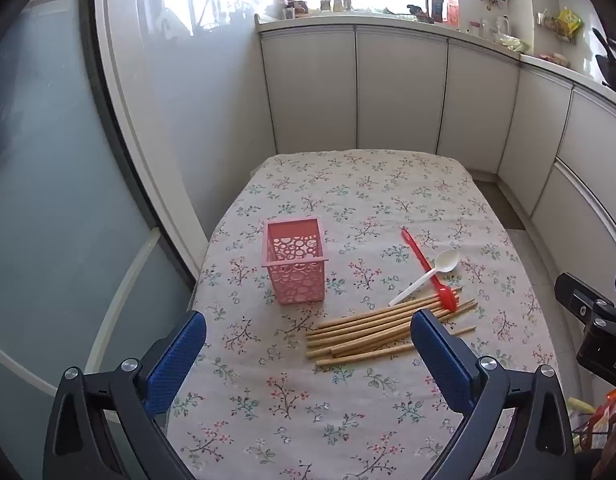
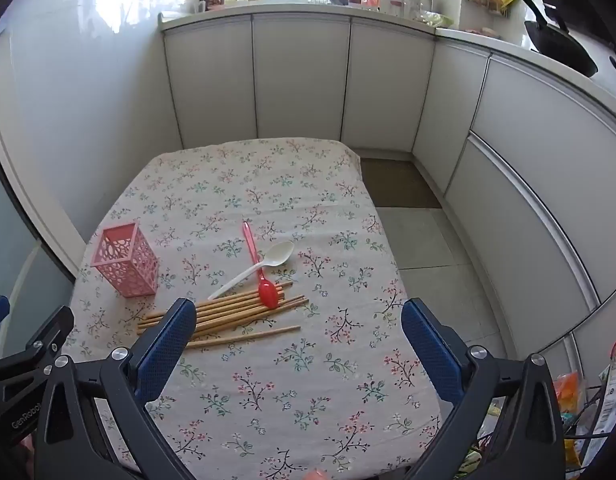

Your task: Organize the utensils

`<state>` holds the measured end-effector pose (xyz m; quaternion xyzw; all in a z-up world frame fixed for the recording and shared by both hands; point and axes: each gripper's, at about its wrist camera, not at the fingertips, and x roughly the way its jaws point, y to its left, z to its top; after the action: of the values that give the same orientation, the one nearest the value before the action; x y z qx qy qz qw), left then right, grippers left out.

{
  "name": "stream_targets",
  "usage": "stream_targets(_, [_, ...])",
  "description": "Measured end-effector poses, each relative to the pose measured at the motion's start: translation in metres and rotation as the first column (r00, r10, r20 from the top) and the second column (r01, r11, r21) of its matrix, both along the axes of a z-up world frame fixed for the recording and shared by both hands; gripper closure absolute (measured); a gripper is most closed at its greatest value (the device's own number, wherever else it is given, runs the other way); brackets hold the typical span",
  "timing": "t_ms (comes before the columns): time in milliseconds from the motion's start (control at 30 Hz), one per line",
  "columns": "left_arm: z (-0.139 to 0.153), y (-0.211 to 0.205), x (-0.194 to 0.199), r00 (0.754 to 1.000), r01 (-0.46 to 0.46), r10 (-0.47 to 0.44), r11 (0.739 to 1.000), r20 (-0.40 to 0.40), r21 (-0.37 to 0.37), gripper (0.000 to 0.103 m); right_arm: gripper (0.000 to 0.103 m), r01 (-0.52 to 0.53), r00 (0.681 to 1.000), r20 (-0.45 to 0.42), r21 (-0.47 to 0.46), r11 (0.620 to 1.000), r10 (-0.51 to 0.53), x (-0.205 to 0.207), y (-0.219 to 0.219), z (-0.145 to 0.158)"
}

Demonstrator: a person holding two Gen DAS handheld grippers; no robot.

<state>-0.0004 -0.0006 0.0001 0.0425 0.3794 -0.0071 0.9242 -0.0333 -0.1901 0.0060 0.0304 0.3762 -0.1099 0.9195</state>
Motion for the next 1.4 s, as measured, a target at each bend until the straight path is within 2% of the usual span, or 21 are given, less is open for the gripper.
stream_targets(1400, [-0.0035,-0.0057,0.0009,0.999,0.026,-0.027,1.000,-0.025,-0.012,0.000,0.000,-0.010,1.000,0.008,0.030,1.000,0.010,0.0012,0.0040,-0.0004])
